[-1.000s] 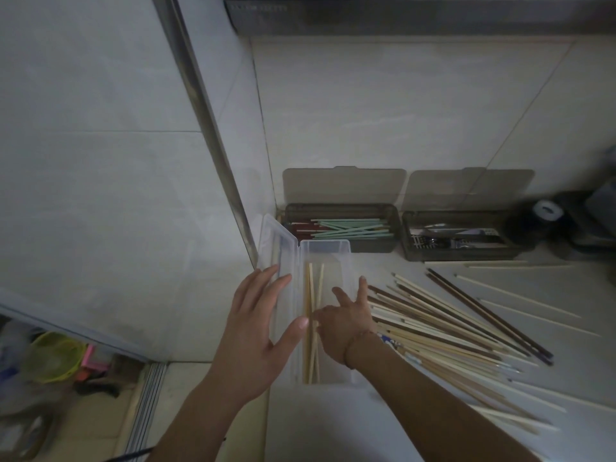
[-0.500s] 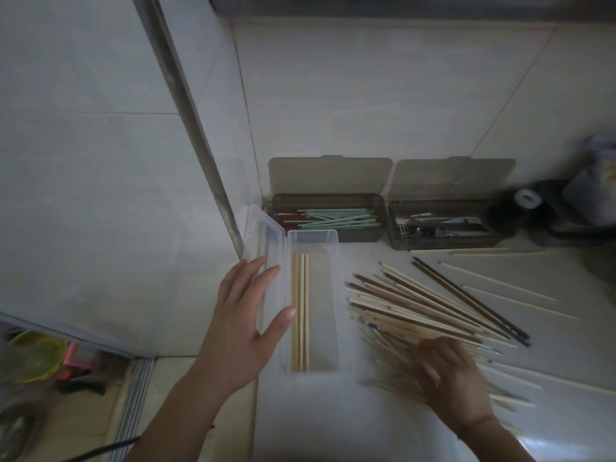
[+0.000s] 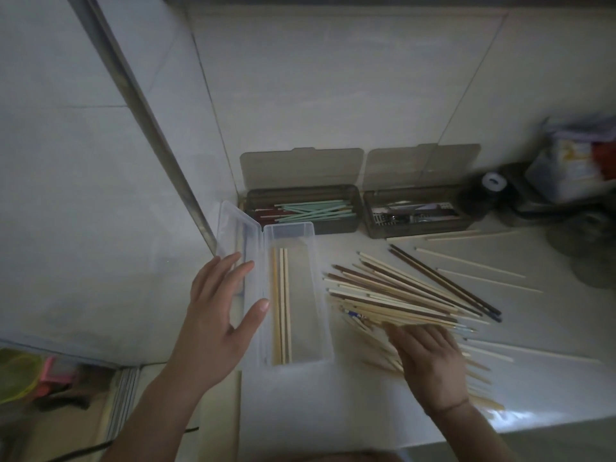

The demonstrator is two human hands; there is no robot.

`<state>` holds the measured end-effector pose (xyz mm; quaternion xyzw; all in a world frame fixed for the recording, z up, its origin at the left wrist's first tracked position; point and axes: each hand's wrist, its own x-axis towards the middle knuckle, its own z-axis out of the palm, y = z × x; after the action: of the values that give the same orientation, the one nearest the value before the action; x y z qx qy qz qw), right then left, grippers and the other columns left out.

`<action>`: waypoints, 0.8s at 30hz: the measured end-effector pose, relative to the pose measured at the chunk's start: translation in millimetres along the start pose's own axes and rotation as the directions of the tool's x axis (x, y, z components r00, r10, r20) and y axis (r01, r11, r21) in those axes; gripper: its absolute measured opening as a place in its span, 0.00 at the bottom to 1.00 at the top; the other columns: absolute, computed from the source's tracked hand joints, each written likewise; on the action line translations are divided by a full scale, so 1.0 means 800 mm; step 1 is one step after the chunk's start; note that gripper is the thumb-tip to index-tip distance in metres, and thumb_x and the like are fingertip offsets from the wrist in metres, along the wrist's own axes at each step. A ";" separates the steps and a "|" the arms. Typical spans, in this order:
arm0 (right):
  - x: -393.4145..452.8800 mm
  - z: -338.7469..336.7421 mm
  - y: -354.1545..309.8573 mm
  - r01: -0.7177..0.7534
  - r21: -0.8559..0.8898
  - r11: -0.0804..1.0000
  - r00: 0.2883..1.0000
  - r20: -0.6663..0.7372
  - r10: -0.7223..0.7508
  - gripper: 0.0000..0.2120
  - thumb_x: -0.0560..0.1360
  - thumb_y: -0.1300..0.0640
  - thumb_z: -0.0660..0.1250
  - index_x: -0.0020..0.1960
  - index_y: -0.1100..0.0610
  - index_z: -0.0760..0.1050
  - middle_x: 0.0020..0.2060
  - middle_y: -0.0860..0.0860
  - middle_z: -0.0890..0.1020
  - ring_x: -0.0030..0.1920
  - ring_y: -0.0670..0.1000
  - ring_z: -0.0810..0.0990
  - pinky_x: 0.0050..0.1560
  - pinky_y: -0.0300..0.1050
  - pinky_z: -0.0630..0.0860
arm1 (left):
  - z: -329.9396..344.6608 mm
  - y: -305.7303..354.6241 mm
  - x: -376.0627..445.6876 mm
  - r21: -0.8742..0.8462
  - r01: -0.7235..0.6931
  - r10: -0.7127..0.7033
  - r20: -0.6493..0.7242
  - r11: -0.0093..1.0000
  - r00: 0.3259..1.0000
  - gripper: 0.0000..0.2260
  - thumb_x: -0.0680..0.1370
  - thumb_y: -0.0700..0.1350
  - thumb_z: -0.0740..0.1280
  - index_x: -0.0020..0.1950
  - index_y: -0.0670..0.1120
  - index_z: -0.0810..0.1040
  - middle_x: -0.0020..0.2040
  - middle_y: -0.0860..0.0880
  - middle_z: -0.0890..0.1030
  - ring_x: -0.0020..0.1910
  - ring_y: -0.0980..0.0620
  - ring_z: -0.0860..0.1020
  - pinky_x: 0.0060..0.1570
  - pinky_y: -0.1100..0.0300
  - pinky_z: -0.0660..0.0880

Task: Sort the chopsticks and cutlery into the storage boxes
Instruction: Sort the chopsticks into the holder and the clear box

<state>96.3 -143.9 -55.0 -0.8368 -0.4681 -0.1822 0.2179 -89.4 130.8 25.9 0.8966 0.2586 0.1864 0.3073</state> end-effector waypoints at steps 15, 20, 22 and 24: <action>0.202 0.077 -0.149 -0.629 0.471 0.619 0.758 0.547 0.354 0.21 0.77 0.69 0.54 0.61 0.50 0.73 0.52 0.51 0.76 0.43 0.44 0.78 0.41 0.28 0.71 | -0.001 0.007 0.000 -0.063 0.032 -0.034 -0.040 0.998 0.999 0.28 0.76 0.65 0.56 0.71 0.52 0.69 0.74 0.59 0.61 0.75 0.58 0.55 0.71 0.52 0.60; 0.190 0.104 -0.156 -0.339 0.123 0.933 0.599 0.793 0.113 0.19 0.76 0.67 0.59 0.66 0.64 0.70 0.63 0.59 0.73 0.63 0.56 0.73 0.62 0.39 0.66 | 0.002 0.002 -0.003 -0.062 0.040 -0.042 -0.030 0.997 0.999 0.27 0.76 0.64 0.57 0.71 0.52 0.69 0.75 0.57 0.62 0.76 0.58 0.54 0.70 0.51 0.62; 0.185 0.105 -0.161 -0.179 0.001 0.984 0.468 0.880 0.085 0.14 0.77 0.63 0.60 0.61 0.65 0.73 0.60 0.61 0.76 0.60 0.58 0.75 0.59 0.45 0.72 | 0.004 0.001 -0.004 -0.062 0.043 -0.045 -0.033 0.997 0.998 0.27 0.76 0.64 0.57 0.71 0.52 0.70 0.74 0.57 0.62 0.76 0.58 0.55 0.70 0.51 0.62; 0.181 0.105 -0.161 -0.067 -0.048 0.997 0.391 0.918 0.070 0.13 0.78 0.61 0.61 0.60 0.65 0.73 0.58 0.61 0.77 0.58 0.59 0.77 0.56 0.48 0.75 | 0.005 0.002 -0.006 -0.062 0.051 -0.053 -0.036 0.997 0.998 0.26 0.76 0.65 0.57 0.70 0.54 0.69 0.74 0.58 0.62 0.75 0.58 0.55 0.70 0.50 0.63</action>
<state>65.2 62.8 -26.6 -0.8177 -0.4757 0.3167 -0.0696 -90.4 125.0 23.3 0.8763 0.2817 0.2028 0.3342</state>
